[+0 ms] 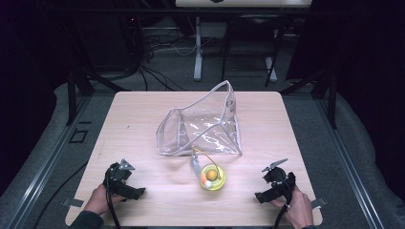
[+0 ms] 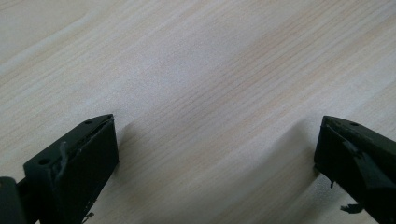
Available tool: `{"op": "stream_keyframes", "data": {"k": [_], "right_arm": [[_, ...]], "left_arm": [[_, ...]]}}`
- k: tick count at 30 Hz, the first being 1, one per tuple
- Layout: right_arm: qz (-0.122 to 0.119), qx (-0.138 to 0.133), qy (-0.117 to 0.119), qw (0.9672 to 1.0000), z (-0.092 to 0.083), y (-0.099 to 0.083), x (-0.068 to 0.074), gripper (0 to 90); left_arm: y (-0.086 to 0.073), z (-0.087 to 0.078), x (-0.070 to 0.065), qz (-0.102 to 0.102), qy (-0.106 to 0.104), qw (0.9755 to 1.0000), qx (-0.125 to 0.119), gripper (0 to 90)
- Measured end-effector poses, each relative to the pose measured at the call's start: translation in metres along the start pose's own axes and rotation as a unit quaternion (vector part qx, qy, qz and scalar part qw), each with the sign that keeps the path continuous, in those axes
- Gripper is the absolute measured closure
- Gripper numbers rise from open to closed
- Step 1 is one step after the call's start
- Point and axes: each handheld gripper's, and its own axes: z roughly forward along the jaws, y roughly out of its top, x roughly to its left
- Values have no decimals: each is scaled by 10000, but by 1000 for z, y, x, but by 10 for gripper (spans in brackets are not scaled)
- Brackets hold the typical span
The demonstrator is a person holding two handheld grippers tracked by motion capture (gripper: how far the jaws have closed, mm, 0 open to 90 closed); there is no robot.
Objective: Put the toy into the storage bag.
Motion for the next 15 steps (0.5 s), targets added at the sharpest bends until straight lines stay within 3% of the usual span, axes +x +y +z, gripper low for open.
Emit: {"op": "stream_keyframes", "data": {"k": [4,7,9,12,15], "right_arm": [[-38,40,44,10000,-4,3,3,0],[-155,267,89,9995,-6,6,5,0],[-120,188,96,9997,-6,6,8,0],[-162,345,256,9989,-10,10,12,0],[-312,471,271,9980,-16,15,16,0]], "left_arm": [[-1,0,0,12,7,10000,-31,0],[-2,0,0,7,21,10000,-55,0],[-2,0,0,8,20,10000,-57,0],[-2,0,0,5,25,10000,-65,0],[-2,0,0,-1,27,10000,-71,0]]}}
